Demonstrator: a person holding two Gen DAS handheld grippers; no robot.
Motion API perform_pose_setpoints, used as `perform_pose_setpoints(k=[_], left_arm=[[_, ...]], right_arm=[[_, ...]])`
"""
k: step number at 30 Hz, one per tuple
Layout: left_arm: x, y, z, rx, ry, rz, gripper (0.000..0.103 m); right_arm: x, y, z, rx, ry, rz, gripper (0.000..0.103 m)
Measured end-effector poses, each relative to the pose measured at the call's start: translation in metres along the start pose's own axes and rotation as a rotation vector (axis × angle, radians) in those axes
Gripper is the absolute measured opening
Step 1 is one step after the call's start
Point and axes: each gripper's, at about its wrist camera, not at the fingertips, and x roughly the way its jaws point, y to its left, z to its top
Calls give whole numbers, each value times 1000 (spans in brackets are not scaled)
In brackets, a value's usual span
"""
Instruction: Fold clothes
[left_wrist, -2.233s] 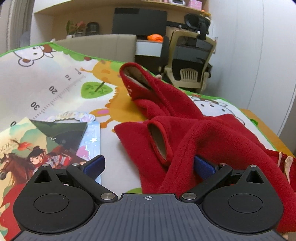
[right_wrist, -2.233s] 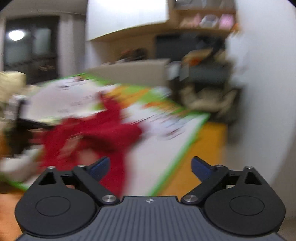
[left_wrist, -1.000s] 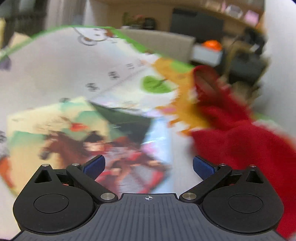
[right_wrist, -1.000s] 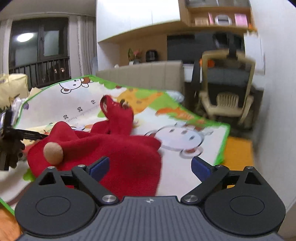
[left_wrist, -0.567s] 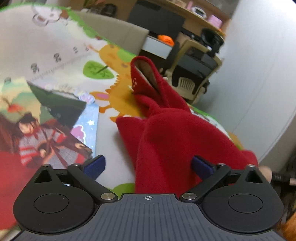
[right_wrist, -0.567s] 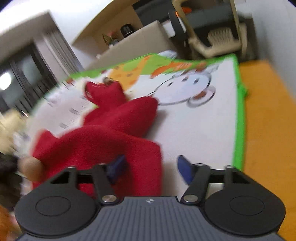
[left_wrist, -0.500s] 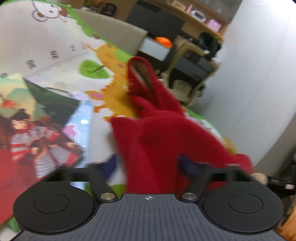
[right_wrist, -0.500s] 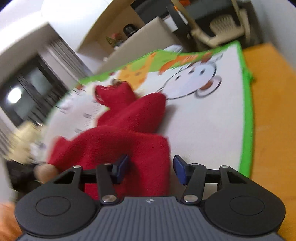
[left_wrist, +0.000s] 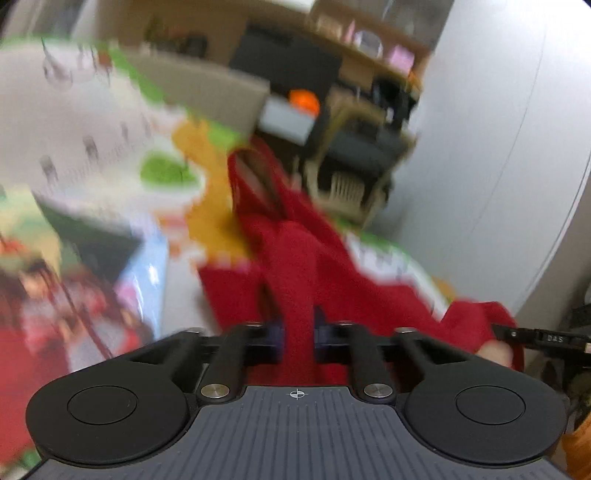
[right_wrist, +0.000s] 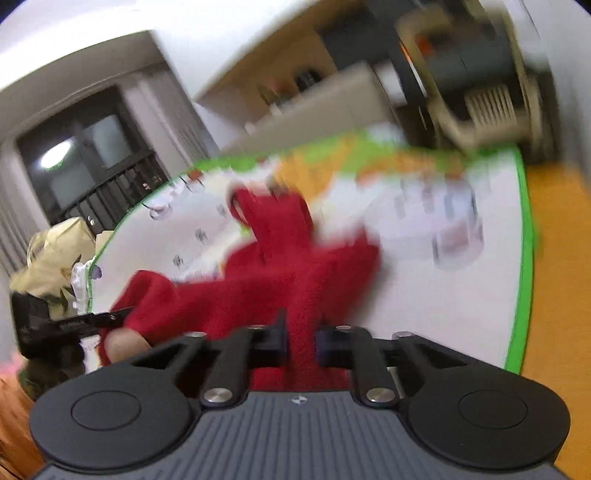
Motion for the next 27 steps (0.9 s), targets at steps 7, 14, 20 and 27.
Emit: perform_pose_setpoints(k=[7, 14, 20, 27], left_arm=[[25, 12, 48, 106, -117, 146, 18], [130, 71, 2, 98, 164, 381, 29], [79, 73, 24, 24, 39, 378, 55], [59, 15, 42, -52, -51, 36, 82]], right_arm=[[60, 19, 70, -217, -106, -104, 12], [162, -40, 25, -154, 155, -276, 13], [151, -46, 25, -153, 155, -310, 37], [139, -47, 26, -145, 113, -357, 51]])
